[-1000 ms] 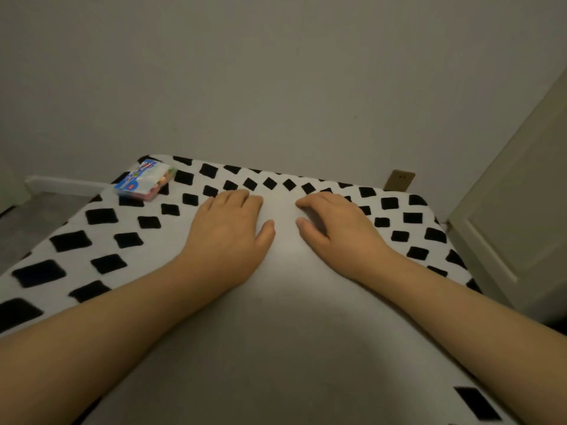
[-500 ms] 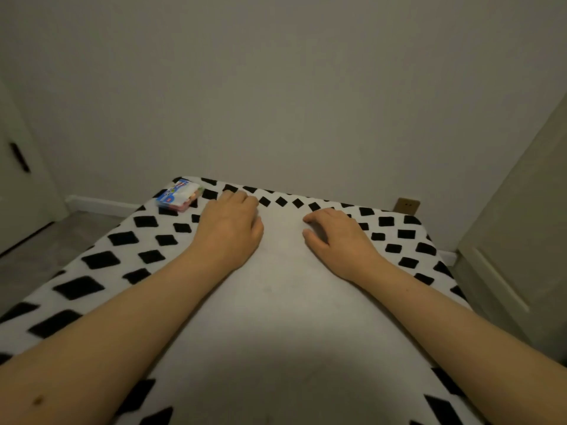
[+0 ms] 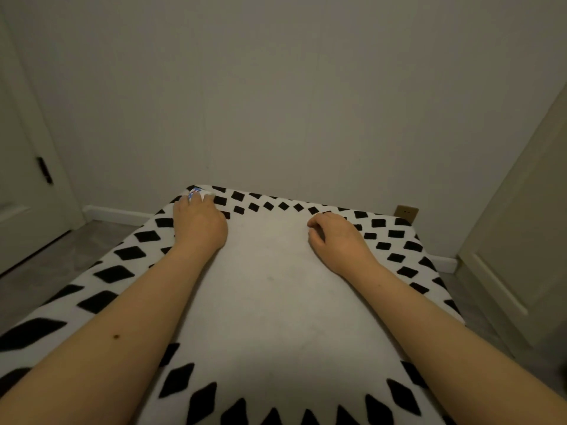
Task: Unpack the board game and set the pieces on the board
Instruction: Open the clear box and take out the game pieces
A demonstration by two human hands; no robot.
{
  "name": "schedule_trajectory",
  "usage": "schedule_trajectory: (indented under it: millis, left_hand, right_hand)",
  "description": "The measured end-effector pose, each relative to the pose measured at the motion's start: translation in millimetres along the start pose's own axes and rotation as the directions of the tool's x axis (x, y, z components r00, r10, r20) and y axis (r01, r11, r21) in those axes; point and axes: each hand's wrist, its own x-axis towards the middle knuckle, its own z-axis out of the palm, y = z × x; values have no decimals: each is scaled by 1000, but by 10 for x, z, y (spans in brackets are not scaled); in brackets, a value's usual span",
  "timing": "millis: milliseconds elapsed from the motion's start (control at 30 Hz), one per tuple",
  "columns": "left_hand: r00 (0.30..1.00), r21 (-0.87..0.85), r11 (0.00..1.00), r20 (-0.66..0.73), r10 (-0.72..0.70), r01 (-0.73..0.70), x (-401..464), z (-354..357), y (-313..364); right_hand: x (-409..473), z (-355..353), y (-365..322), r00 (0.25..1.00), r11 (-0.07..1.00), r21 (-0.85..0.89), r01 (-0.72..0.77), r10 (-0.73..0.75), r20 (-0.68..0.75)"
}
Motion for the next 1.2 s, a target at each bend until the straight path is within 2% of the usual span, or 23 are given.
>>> schedule_trajectory:
  millis: [367, 500, 667, 767, 833, 900, 967, 1100, 1200]
  left_hand:
    - [987, -212, 966, 26, 159, -150, -293, -173, 101]
    - [965, -290, 926, 23, 261, -243, -479, -204, 239]
    - [927, -510, 797, -2, 376, -324, -723, -256, 400]
    - [920, -669, 694, 39, 390, -266, -829, -337, 478]
    - [924, -668, 694, 24, 380, -268, -871, -359, 476]
    - [944, -596, 751, -35, 329, -285, -872, -338, 438]
    - [958, -571, 781, -34, 285, -252, -881, -330, 411]
    - [918, -469, 804, -44, 393, -366, -924, -355, 465]
    - [882, -447, 773, -89, 463, -451, -964, -398, 503]
  right_hand:
    - [-336, -59, -88, 998, 999, 12, -36, 37, -41]
    - [-440, -78, -133, 998, 999, 17, -29, 30, -49]
    - [-569, -116, -179, 998, 999, 49, -17, 20, -62]
    - [-633, -146, -195, 998, 997, 70, -12, 17, -58]
    - [-658, -160, -205, 999, 996, 83, -13, 18, -51]
    - [-679, -165, -213, 999, 996, 91, -12, 17, -48]
    - [-696, -163, -215, 999, 996, 93, -10, 14, -45]
    - [-708, -147, -212, 998, 990, 136, 31, -22, -67]
    - [-708, -151, -206, 991, 981, 177, 76, -55, -118]
